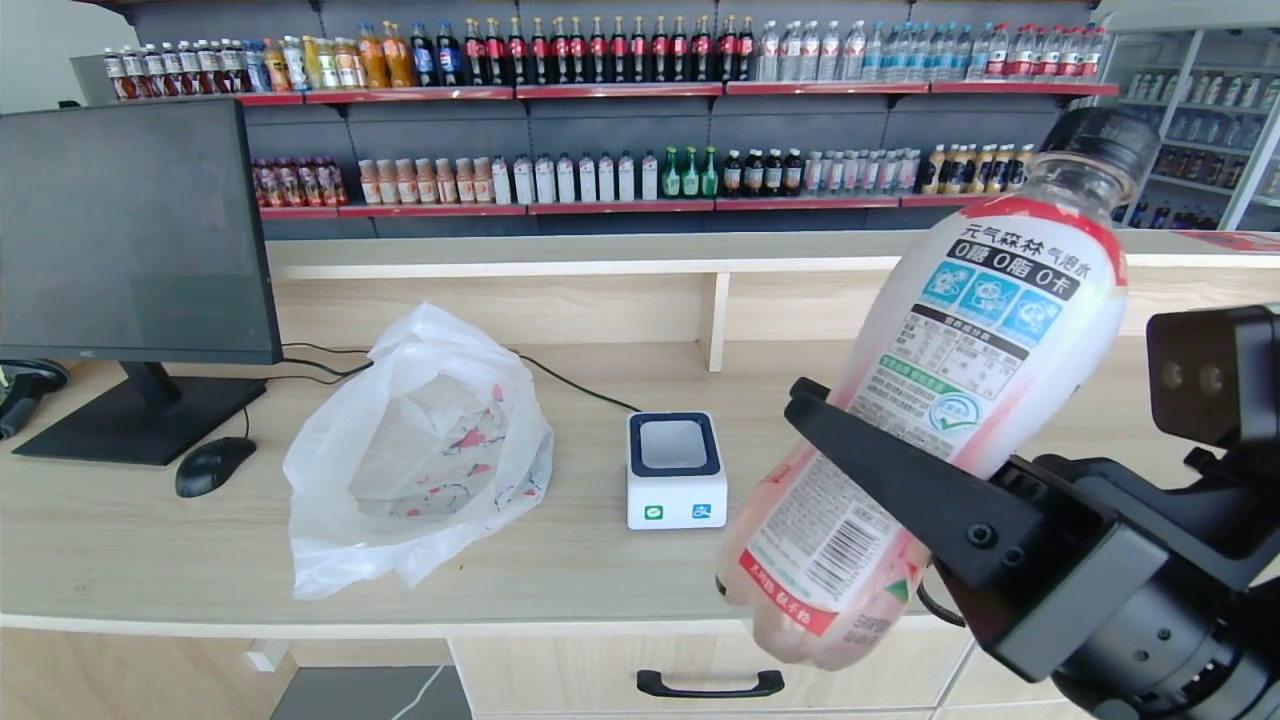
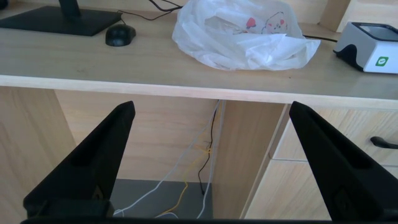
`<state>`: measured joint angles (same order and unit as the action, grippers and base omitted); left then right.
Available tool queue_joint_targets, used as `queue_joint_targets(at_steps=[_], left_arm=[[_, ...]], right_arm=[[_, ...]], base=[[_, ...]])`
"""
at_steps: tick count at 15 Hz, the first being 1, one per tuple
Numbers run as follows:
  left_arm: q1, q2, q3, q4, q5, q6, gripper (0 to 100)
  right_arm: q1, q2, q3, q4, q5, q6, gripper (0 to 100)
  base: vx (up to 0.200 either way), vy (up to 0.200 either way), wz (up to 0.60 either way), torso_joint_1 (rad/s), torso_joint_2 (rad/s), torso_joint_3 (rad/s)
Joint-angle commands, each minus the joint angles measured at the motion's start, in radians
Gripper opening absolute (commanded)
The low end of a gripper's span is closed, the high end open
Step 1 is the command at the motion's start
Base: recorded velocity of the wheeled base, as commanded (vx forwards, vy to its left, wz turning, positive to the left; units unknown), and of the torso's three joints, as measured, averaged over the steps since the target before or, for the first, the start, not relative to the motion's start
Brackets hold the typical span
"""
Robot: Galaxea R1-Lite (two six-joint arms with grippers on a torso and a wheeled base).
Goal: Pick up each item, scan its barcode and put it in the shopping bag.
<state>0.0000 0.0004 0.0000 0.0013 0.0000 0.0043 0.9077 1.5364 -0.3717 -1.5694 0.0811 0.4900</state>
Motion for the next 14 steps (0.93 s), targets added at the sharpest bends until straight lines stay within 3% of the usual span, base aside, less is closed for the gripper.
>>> queue_joint_targets(at_steps=[1, 14], left_arm=[[0.0, 0.0, 0.0, 0.0, 0.0, 0.0, 100], [0.0, 0.0, 0.0, 0.0, 0.0, 0.0, 100]], right_arm=[[0.004, 0.004, -0.01, -0.001, 0.008, -0.001, 0], [0.002, -0.002, -0.007, -0.001, 0.026, 0.024, 0]], base=[[0.0, 0.0, 0.0, 0.0, 0.0, 0.0], [0.0, 0.0, 0.0, 0.0, 0.0, 0.0]])
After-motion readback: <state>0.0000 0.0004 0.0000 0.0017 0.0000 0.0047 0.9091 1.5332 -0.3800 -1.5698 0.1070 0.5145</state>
